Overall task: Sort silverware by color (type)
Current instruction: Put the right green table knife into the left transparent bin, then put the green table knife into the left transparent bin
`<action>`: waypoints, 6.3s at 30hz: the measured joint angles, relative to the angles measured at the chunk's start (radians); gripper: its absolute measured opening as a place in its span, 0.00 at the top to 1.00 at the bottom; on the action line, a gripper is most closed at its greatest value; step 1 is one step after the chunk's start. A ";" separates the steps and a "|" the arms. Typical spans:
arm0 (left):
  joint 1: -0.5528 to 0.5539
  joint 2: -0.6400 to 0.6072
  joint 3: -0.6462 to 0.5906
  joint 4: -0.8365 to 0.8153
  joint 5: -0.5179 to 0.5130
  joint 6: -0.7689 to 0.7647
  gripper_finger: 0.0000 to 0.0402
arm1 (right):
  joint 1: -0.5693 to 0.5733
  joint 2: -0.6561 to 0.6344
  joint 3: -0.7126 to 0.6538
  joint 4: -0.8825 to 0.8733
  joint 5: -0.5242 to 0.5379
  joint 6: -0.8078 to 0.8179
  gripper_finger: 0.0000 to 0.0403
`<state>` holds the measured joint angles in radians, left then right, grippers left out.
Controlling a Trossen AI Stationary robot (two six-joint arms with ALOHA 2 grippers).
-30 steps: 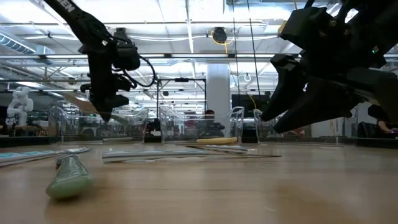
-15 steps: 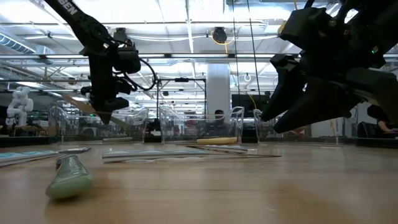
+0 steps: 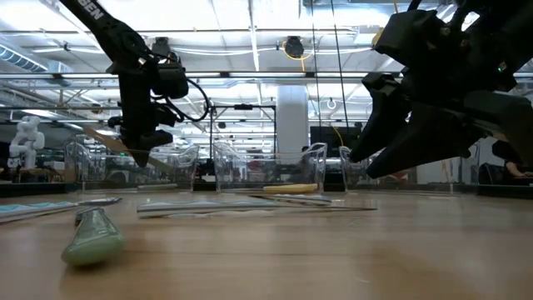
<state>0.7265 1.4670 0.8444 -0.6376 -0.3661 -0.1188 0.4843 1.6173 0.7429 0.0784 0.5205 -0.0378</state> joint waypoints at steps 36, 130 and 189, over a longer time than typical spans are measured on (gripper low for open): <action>-0.019 0.000 0.000 0.056 0.002 -0.074 0.70 | 0.000 0.000 0.000 0.000 -0.002 0.000 0.60; -1.317 0.406 -0.001 0.928 -0.141 -0.093 0.66 | 0.205 0.328 0.000 0.867 -0.074 0.523 0.60; -1.345 0.395 0.296 0.135 0.123 -0.331 0.66 | 0.122 0.566 0.451 0.140 0.181 0.687 0.67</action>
<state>-0.6182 1.8618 1.1407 -0.5030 -0.2427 -0.4496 0.6067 2.1830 1.1942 0.2188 0.7013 0.6491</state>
